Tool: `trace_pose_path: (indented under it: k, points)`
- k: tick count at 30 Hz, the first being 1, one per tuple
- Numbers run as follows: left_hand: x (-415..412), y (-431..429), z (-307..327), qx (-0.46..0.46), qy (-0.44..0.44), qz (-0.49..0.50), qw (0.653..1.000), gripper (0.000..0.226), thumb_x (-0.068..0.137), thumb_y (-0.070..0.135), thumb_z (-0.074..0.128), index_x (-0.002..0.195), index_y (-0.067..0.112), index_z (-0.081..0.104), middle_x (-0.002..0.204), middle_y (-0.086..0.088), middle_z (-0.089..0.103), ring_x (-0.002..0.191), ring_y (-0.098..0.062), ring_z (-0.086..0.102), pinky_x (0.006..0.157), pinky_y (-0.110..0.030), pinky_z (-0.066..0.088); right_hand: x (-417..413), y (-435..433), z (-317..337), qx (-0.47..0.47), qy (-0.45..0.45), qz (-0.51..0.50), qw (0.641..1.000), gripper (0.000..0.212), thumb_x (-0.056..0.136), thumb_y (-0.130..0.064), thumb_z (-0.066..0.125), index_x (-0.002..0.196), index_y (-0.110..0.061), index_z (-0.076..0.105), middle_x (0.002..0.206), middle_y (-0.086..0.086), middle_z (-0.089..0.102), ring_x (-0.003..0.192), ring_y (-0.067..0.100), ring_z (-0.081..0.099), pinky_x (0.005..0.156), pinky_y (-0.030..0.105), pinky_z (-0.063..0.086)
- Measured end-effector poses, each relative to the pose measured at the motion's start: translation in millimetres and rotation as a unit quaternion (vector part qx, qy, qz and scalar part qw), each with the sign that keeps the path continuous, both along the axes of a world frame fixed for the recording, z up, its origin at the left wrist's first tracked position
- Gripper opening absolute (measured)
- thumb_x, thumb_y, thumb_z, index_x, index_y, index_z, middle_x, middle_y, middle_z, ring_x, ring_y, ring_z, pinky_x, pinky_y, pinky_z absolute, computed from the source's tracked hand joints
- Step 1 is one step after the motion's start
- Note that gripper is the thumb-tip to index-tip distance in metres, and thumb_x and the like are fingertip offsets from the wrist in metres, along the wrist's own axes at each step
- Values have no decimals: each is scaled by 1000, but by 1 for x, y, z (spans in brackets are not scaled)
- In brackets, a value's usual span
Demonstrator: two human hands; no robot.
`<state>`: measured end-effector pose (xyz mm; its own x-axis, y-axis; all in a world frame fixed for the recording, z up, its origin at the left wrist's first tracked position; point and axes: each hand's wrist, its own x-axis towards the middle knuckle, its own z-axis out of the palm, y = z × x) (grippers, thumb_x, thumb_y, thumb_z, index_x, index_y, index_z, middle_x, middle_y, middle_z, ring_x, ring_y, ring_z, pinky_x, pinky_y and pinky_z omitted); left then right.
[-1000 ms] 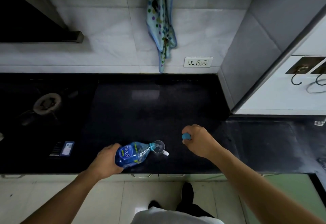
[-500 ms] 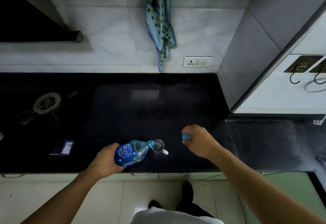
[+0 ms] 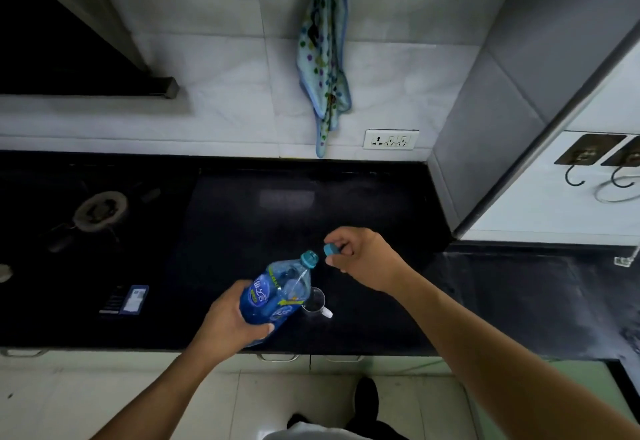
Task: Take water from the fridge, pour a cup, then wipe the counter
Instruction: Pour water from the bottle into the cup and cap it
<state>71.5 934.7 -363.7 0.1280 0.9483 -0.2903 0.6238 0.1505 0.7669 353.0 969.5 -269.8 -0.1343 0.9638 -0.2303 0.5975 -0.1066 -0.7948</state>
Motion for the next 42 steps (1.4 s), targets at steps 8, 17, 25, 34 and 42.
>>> trace_pose_path:
  k: [8,17,25,34,42]
  points:
    - [23,0,25,36,-86,18,995,70,53,19,92,111,38,59,104,13,74,96,-4,72,81,-25,60,3,20,37,46,-25,69,996,26,85,-18,75,109,-27,72,80,-12,67,64,-1,60,61,12,47]
    - [43,-4,56,86,-118,13,989,68,55,13,93,111,33,61,102,14,72,93,0,70,75,-13,56,0,19,86,97,-233,99,963,51,87,-60,60,61,-17,56,61,-4,52,55,12,52,57,31,44]
    - [61,1,81,97,-144,3,985,67,56,11,91,112,33,60,102,16,72,94,-3,71,76,-16,57,19,14,119,89,-137,189,968,24,90,-31,65,113,-32,60,87,-17,59,75,-3,57,72,16,44]
    - [76,4,100,94,-163,-9,982,64,58,10,91,108,37,61,103,17,73,94,-4,72,79,-22,59,24,9,134,45,-152,95,983,36,93,-57,53,99,-23,59,79,0,63,66,12,58,70,36,53]
    - [85,1,108,119,-173,1,978,61,57,11,90,105,36,62,100,18,72,91,-2,71,75,-19,58,20,6,124,156,-263,-2,952,48,93,-58,48,67,-18,43,65,0,52,61,21,50,58,33,39]
